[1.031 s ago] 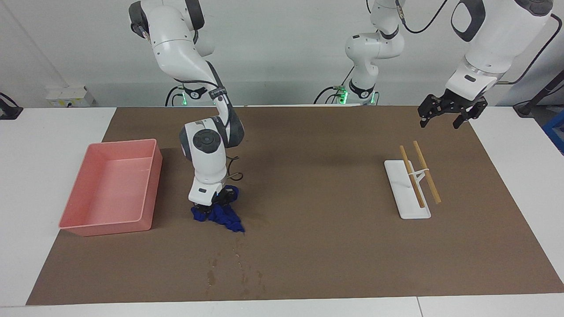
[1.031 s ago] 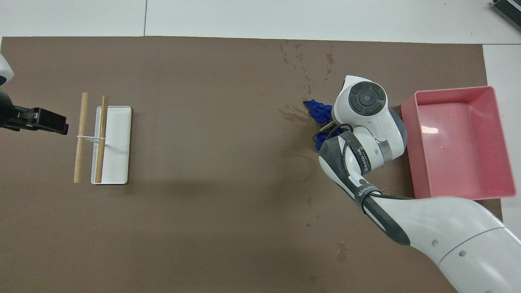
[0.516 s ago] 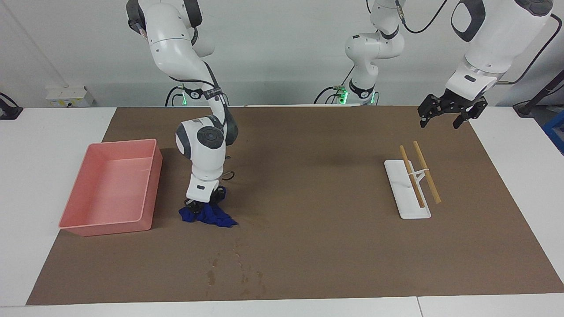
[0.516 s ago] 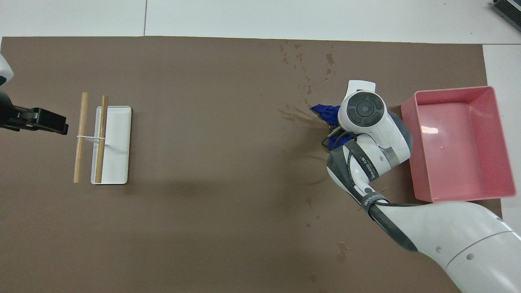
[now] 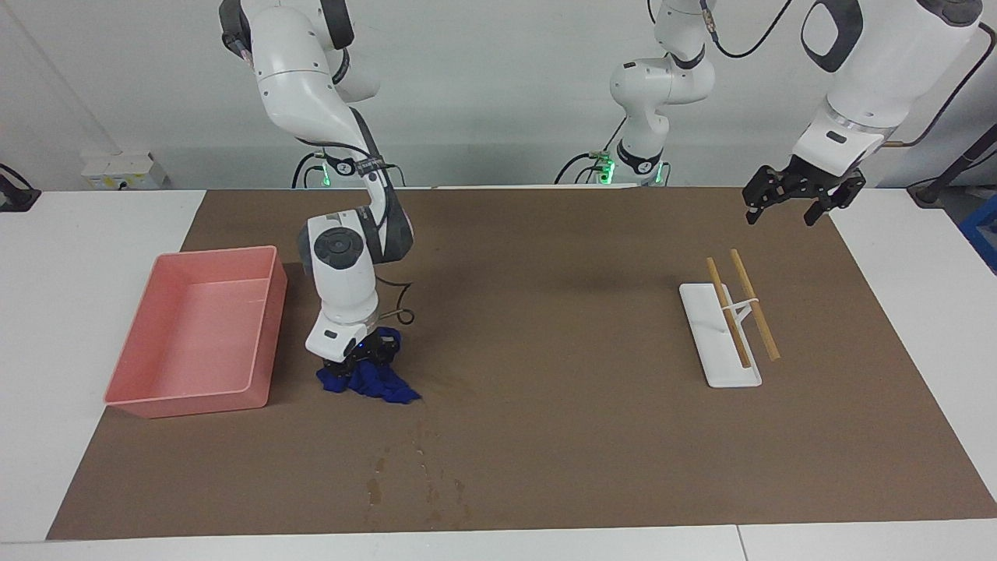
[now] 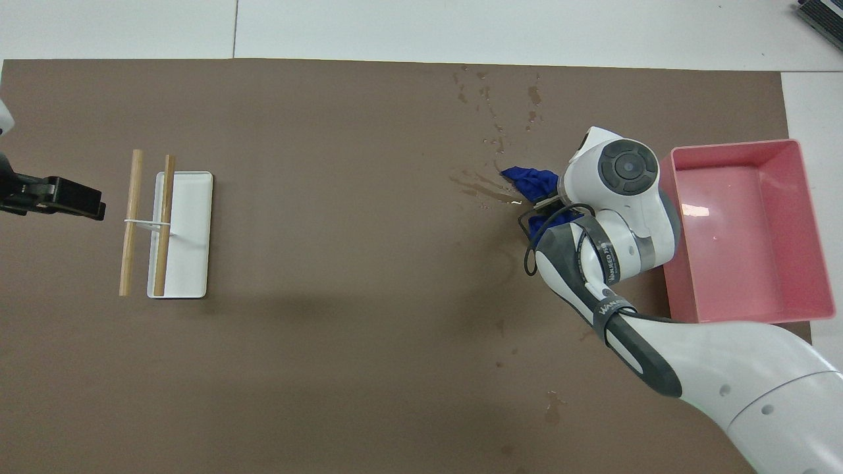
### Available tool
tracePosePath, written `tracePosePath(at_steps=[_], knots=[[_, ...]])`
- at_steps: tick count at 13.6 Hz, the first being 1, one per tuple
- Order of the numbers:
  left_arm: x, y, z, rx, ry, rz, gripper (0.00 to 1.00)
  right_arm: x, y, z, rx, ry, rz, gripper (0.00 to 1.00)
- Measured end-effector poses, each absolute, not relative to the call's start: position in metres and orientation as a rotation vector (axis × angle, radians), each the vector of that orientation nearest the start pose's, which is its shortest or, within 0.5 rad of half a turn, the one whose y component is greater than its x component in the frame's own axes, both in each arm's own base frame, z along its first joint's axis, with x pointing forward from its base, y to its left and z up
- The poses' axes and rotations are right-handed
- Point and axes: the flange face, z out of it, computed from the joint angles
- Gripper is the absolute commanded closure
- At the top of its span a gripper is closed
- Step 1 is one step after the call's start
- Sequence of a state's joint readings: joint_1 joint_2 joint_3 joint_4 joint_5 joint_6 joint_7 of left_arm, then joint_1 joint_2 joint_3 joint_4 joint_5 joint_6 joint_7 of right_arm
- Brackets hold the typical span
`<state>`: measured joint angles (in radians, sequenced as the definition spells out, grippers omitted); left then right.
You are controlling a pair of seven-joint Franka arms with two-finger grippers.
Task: Wipe water with towel using both arms
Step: 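Wipe the towel across the water puddle with the right gripper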
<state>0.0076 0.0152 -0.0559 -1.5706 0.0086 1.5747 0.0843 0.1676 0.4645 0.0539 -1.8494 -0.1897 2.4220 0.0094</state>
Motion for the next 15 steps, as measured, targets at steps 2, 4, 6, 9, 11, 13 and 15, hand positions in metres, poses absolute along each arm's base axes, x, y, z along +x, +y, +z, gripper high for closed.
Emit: tracePosePath(at_steps=[2, 4, 6, 9, 11, 13, 15], knots=[[0.558, -0.027, 0.617, -3.127, 0.212, 0.017, 0.00, 0.637, 0.158, 0.271, -3.144, -0.470, -0.224, 1.00], [0.558, -0.027, 0.617, -3.127, 0.212, 0.018, 0.00, 0.637, 0.187, 0.268, -3.116, -0.421, -0.247, 1.00], [0.558, -0.027, 0.616, -3.127, 0.212, 0.019, 0.00, 0.641, 0.203, 0.269, -3.092, -0.384, -0.258, 1.00], [0.557, -0.027, 0.616, -3.127, 0.212, 0.020, 0.00, 0.650, 0.214, 0.271, -3.049, -0.323, -0.270, 1.00], [0.557, -0.027, 0.616, -3.127, 0.212, 0.020, 0.00, 0.655, 0.226, 0.275, -3.013, -0.259, -0.281, 1.00], [0.557, -0.027, 0.616, -3.127, 0.212, 0.020, 0.00, 0.656, 0.249, 0.282, -2.978, -0.169, -0.294, 1.00], [0.557, -0.027, 0.616, -3.127, 0.212, 0.020, 0.00, 0.657, 0.266, 0.285, -2.927, -0.086, -0.321, 1.00]])
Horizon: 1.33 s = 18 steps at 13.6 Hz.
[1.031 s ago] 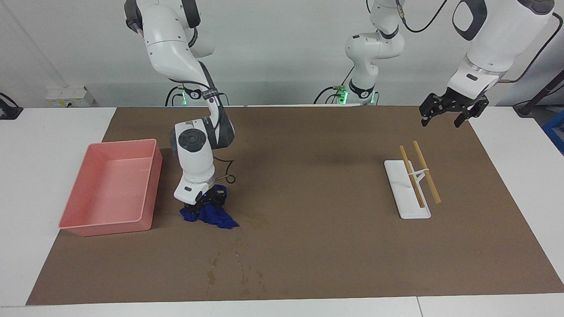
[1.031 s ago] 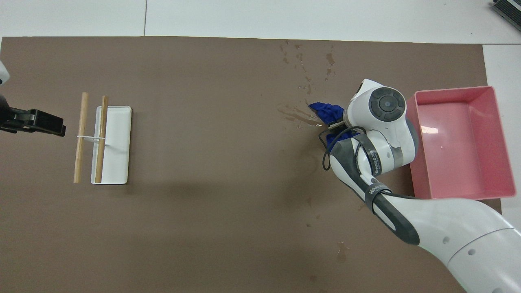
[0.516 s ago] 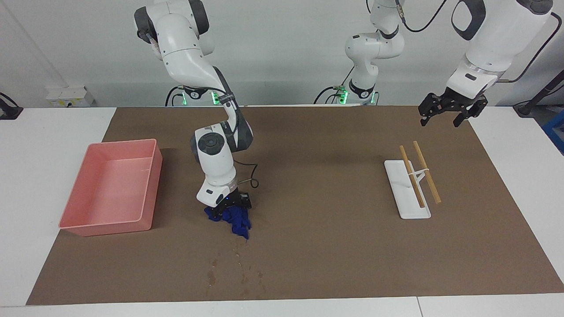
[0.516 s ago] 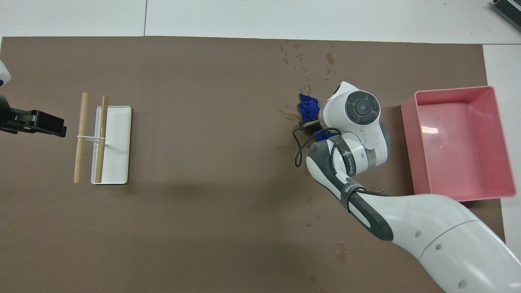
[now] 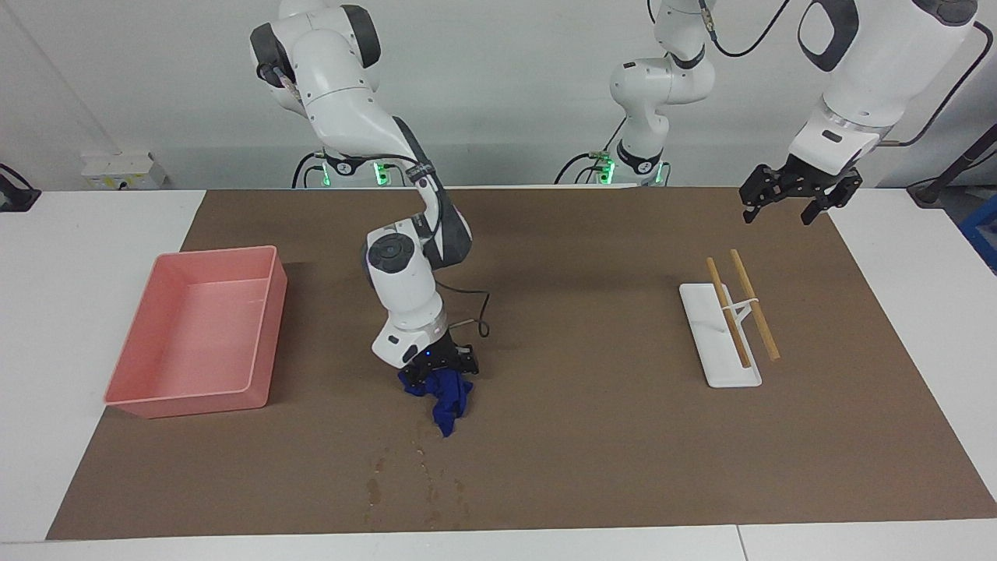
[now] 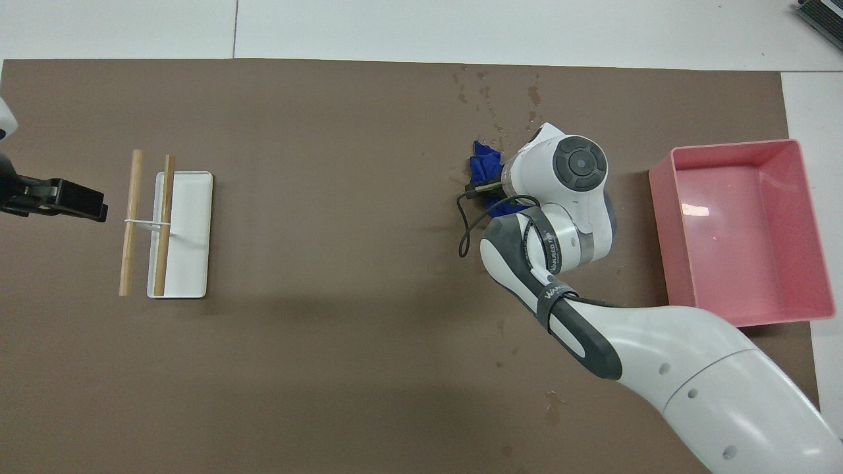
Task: Wipe water with towel using both arms
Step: 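Wipe the towel across the water puddle with the right gripper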
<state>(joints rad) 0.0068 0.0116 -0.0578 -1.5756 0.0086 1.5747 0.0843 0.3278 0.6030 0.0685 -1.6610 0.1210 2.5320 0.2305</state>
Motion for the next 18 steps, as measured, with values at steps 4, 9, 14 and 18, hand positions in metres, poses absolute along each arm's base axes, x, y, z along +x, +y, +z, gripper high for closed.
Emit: tracePosePath(at_steps=[4, 9, 14, 18], knots=[[0.557, -0.027, 0.616, -3.127, 0.212, 0.019, 0.00, 0.657, 0.278, 0.277, -2.788, 0.147, -0.278, 1.00], [0.557, -0.027, 0.616, -3.127, 0.212, 0.020, 0.00, 0.658, 0.300, 0.291, -2.518, 0.495, -0.173, 1.00], [0.557, -0.027, 0.616, -3.127, 0.212, 0.020, 0.00, 0.668, 0.304, 0.300, -2.388, 0.743, -0.130, 1.00], [0.557, -0.027, 0.616, -3.127, 0.212, 0.020, 0.00, 0.670, 0.313, 0.302, -2.356, 0.739, -0.166, 1.00]])
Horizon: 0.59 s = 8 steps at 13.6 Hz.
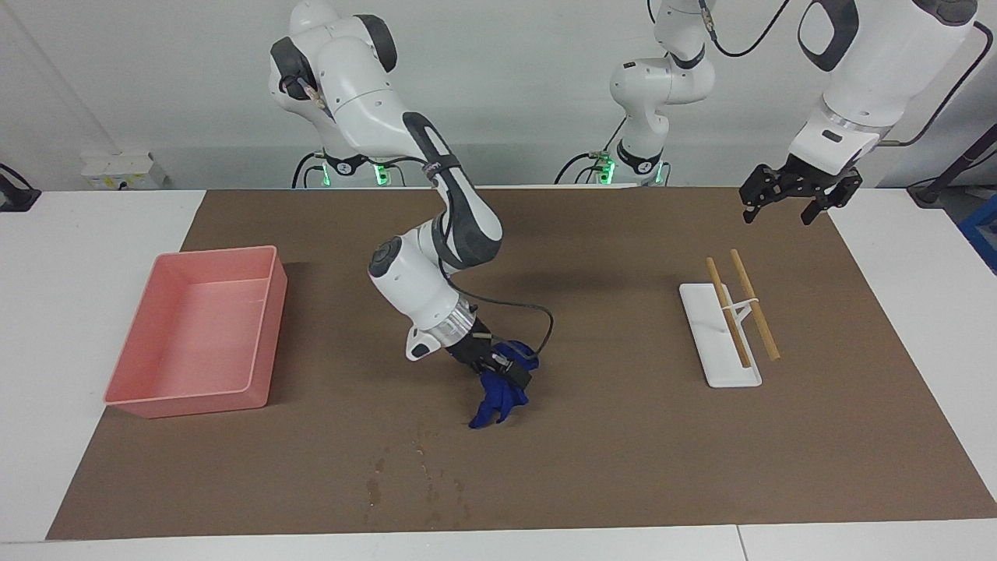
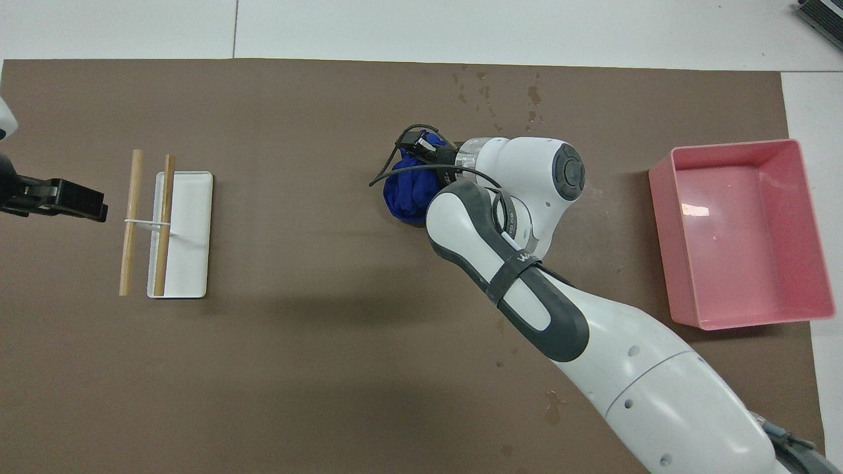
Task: Wipe water with towel using both arms
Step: 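Wipe the towel across the water puddle with the right gripper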
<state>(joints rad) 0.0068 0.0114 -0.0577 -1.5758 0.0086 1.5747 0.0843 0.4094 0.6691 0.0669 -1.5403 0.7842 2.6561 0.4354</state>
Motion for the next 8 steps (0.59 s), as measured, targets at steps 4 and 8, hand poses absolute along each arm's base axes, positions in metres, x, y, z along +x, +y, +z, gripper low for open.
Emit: tracePosePath(at_steps=[4, 8], knots=[[0.557, -0.027, 0.616, -3.127, 0.212, 0.020, 0.00, 0.690, 0.268, 0.298, -2.526, 0.457, -0.338, 1.00], [0.557, -0.027, 0.616, -3.127, 0.212, 0.020, 0.00, 0.713, 0.207, 0.296, -2.754, 0.078, -0.517, 1.00]])
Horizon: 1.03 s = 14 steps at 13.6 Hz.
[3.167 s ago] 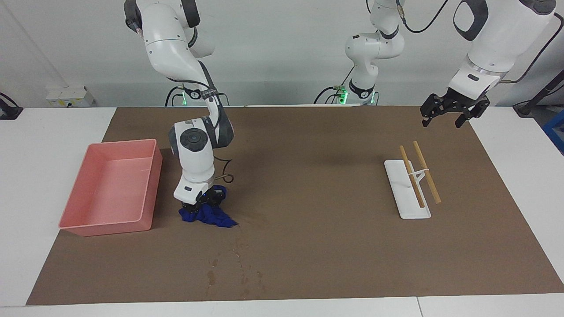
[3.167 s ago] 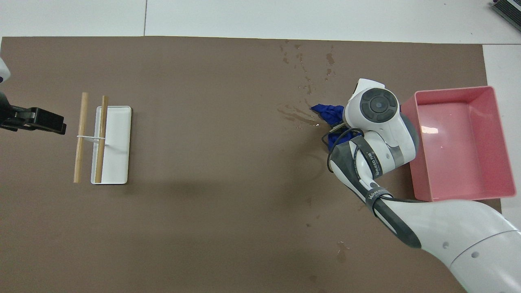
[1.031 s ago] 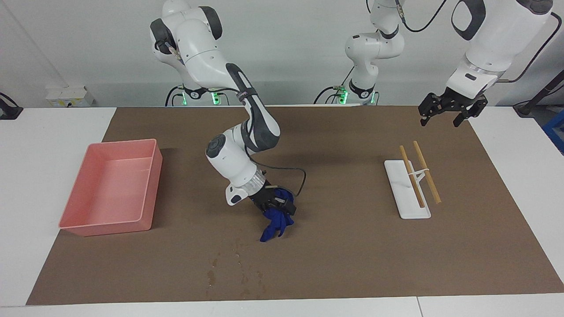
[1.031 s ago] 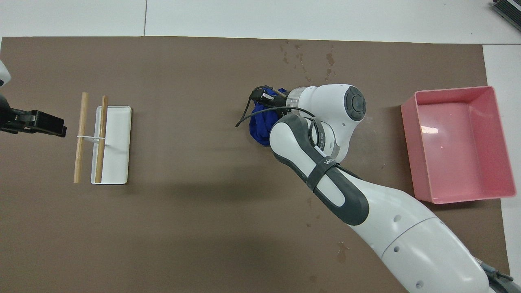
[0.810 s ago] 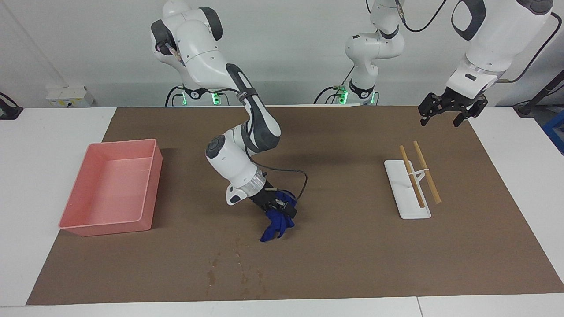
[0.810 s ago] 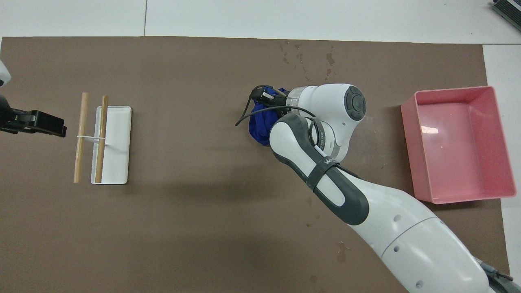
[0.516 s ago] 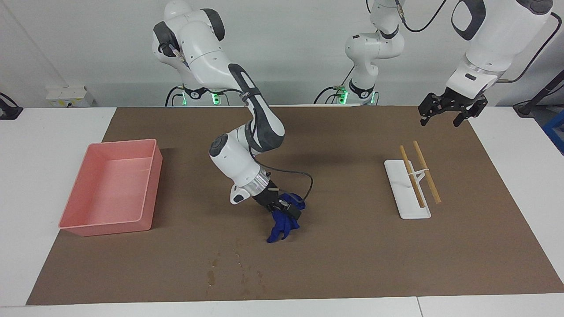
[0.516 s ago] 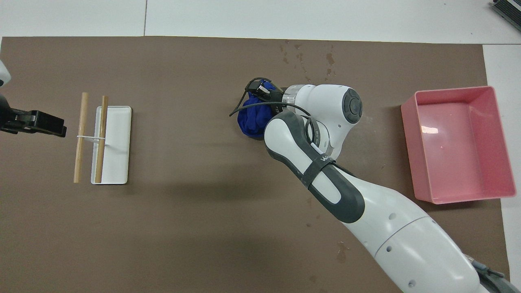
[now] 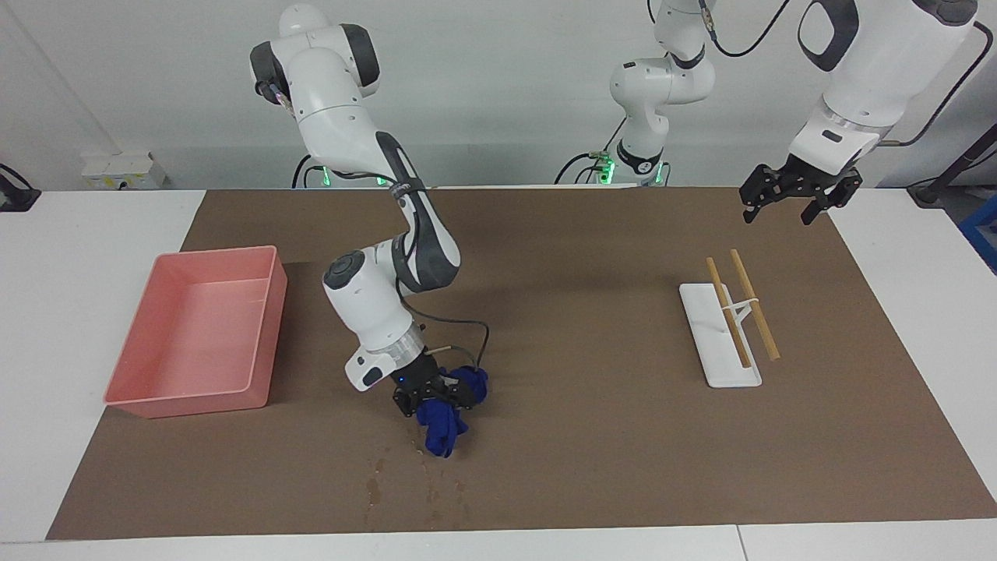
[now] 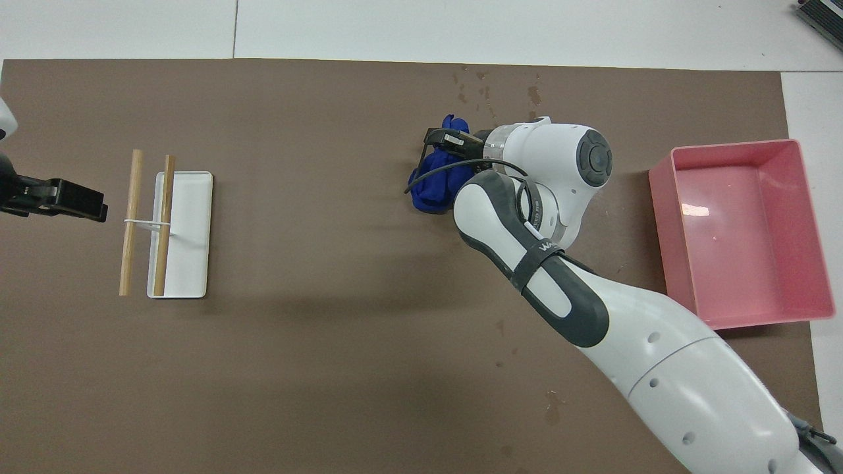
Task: Wipe water with towel using both arms
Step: 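Wipe the towel across the water puddle with the right gripper, then carry the towel into the pink bin and release it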
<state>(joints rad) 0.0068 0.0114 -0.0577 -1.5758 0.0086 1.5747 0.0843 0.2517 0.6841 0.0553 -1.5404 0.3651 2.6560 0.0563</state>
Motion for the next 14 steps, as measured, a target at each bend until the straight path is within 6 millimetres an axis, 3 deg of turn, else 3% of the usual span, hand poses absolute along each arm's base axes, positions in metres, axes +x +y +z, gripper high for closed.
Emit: tracePosePath(at_steps=[9, 12, 14], knots=[[0.557, -0.027, 0.616, -3.127, 0.212, 0.020, 0.00, 0.728, 0.147, 0.293, -3.090, -1.007, -0.705, 1.00], [0.557, -0.027, 0.616, -3.127, 0.212, 0.020, 0.00, 0.734, 0.126, 0.299, -3.079, -1.272, -0.710, 1.00], [0.557, -0.027, 0.616, -3.127, 0.212, 0.020, 0.00, 0.739, 0.116, 0.309, -3.067, -1.353, -0.717, 1.00]])
